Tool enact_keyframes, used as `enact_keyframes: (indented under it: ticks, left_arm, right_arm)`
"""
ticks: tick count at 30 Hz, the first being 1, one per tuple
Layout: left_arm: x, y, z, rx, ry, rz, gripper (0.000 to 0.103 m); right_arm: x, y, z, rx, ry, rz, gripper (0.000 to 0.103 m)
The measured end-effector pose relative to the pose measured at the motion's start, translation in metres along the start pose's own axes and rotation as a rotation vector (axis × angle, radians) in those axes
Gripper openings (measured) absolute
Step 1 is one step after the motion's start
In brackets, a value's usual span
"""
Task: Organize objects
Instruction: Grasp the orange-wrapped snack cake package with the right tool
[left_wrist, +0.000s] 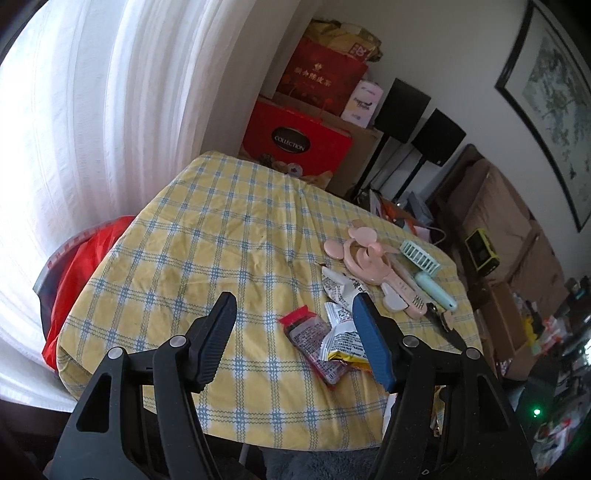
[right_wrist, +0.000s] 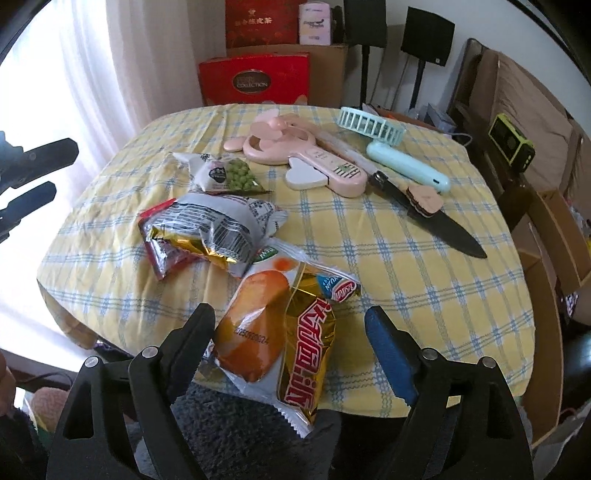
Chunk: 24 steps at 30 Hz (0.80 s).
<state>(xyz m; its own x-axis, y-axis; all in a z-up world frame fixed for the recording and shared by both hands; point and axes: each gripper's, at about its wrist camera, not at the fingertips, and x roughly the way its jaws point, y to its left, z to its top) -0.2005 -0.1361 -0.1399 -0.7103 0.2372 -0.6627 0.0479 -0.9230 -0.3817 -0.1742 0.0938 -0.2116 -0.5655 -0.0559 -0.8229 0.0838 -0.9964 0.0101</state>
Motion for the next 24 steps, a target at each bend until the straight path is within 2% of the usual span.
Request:
enact_keyframes:
  ticks: [2, 6, 12, 15, 18, 24]
  left_arm:
    - [-0.001, 0.000, 0.000, -0.002, 0.000, 0.003, 0.062]
    - [-0.001, 0.000, -0.001, 0.001, 0.004, 0.018, 0.062]
    - [0.001, -0.008, -0.003, 0.019, 0.013, 0.034, 0.062]
    - [0.002, -0.015, -0.004, 0.031, 0.024, 0.045, 0.062]
    - [0.001, -0.023, -0.005, 0.049, 0.024, 0.051, 0.062]
    - [0.010, -0.038, -0.010, 0.082, 0.061, 0.041, 0.066]
  right_arm:
    - [0.000, -0.001, 0.000, -0.004, -0.002, 0.011, 0.080]
    - [0.002, 0.001, -0.002, -0.014, 0.012, 0.050, 0.068]
    - [0.004, 0.004, -0.004, -0.040, 0.012, 0.056, 0.067]
    - [0.000, 0.000, -0.007, -0.069, 0.012, 0.078, 0.056]
    - [-0.002, -0.013, -0.008, -0.041, 0.016, 0.100, 0.054]
    - [-0.016, -0.037, -0.006, 0.003, -0.015, 0.081, 0.053]
